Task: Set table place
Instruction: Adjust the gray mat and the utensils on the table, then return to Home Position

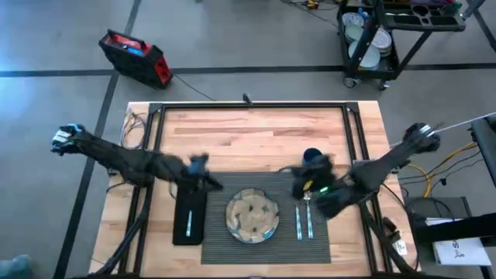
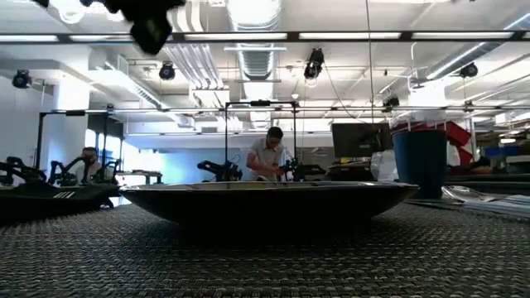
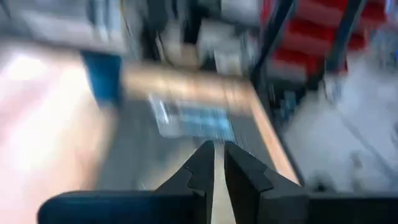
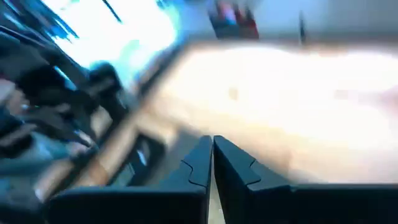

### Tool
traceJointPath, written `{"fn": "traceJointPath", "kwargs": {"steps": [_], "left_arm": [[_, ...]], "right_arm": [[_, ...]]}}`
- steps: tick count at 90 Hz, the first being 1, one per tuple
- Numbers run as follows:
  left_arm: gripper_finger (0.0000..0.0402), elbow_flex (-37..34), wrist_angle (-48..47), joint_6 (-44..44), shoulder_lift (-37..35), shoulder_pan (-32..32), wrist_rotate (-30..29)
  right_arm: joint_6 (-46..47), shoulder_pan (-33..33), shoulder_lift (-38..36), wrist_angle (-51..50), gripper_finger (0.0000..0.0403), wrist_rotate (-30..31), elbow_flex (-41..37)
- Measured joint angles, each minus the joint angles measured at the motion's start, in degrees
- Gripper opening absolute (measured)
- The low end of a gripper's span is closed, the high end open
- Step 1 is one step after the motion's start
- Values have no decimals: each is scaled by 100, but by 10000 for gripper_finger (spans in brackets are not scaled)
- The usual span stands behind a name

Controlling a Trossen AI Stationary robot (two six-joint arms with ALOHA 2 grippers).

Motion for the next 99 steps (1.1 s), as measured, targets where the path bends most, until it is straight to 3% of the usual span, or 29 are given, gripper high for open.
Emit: {"fn": "traceJointPath", "kwargs": {"steps": [7,14,33,51,72,99], "left_arm": [[21,-3,474,331,-483,538,58],[21,-5,723,524,-829,1185,497],[21,460,747,217,-1113,3167,2403],[21,1244,431,136,-1253,4444,3017],[21,1638,-875,424,-1447,5300,3041],[21,1109,-1271,218,-2494,6251,3038]], "right_arm": [[-482,144,-801,-21,0,630,-104],[-1059,234,-1527,63,0,868,-141],[-3909,290,-2813,1319,0,816,-124],[-6302,290,-3853,2637,0,233,-33],[-7041,290,-4693,2741,0,36,-14],[-7309,183,-5651,2644,0,-530,-47]]}}
